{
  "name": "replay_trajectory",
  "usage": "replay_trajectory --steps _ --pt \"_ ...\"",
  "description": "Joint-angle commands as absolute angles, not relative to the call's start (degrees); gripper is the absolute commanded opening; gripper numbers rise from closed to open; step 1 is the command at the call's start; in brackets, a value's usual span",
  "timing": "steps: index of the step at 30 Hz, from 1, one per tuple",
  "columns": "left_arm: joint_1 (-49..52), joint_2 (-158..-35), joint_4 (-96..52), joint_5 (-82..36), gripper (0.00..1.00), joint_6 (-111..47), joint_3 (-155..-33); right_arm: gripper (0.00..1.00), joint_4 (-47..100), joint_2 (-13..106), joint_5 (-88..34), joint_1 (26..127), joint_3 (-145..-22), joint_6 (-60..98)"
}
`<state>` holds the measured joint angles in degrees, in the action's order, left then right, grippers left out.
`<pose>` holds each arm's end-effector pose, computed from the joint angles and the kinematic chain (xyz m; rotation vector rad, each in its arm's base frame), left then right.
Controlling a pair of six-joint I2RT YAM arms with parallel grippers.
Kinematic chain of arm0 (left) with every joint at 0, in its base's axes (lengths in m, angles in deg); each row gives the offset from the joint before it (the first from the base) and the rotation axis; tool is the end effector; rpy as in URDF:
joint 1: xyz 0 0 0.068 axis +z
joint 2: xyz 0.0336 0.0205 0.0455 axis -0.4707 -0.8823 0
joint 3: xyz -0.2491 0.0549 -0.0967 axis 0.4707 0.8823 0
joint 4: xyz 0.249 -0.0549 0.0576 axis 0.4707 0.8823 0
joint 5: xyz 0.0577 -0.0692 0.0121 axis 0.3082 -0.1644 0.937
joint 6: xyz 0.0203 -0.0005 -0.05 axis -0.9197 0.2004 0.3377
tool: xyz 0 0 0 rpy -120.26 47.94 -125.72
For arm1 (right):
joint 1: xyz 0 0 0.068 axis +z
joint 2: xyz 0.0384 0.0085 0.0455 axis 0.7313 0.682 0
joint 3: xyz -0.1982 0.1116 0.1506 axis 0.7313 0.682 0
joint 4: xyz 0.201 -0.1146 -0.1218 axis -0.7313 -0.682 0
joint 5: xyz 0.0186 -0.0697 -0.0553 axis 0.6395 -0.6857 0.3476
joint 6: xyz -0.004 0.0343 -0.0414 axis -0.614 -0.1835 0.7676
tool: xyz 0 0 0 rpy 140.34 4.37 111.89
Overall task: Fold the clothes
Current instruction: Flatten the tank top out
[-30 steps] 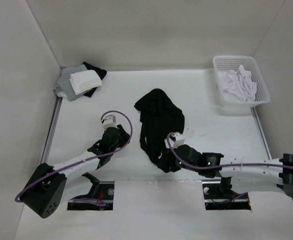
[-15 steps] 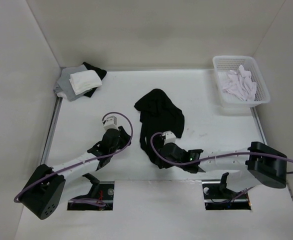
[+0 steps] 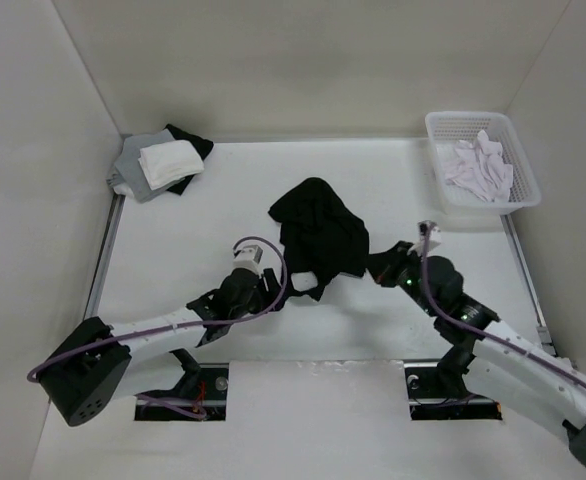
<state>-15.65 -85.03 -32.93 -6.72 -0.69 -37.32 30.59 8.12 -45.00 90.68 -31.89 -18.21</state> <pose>0.1476 -0.1343 0.1439 -0.0627 2.2650 -0.6863 0.1367 0.1220 0.2420 0.1374 1.9289 0.9012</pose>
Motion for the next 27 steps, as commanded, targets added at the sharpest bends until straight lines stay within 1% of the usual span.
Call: replay_trajectory --steps 1,4,12,17,19,21,23,25,27 --pt "-18.45 -85.72 -34.75 -8.16 0.52 0.02 -39.17 0.04 30.73 3.71 -36.73 83.01 -29.02 -19.33" --pt "-20.83 -88.97 -35.8 -7.98 0.52 2.14 -40.57 0.05 30.55 2.21 -34.96 79.65 -28.57 -19.33" --pt "-25.13 -98.64 -45.02 -5.44 0.55 9.95 -43.12 0.05 31.96 3.79 -35.66 80.7 -27.87 -18.8" --pt "-27.07 -104.97 -46.09 0.27 0.55 14.53 -45.93 0.05 33.8 4.14 -35.75 82.2 -27.08 -19.33" --pt "-28.03 -107.6 -44.95 3.17 0.52 15.76 -47.69 0.06 34.51 4.32 -35.75 82.81 -27.08 -19.42" --pt "-28.48 -110.33 -44.24 6.59 0.48 16.46 -49.27 0.06 35.12 4.67 -35.75 83.51 -27.43 -19.68" --pt "-28.83 -111.57 -44.85 8.53 0.38 16.29 -49.98 0.05 35.82 5.02 -35.84 84.83 -27.96 -19.51" --pt "-28.65 -111.22 -45.73 9.51 0.15 15.5 -50.33 0.05 35.3 5.11 -36.8 85.97 -29.53 -18.98" --pt "-28.48 -106.94 -45.91 10.73 0.04 14.01 -49.81 0.05 34.43 4.5 -37.5 86.85 -31.64 -17.76"
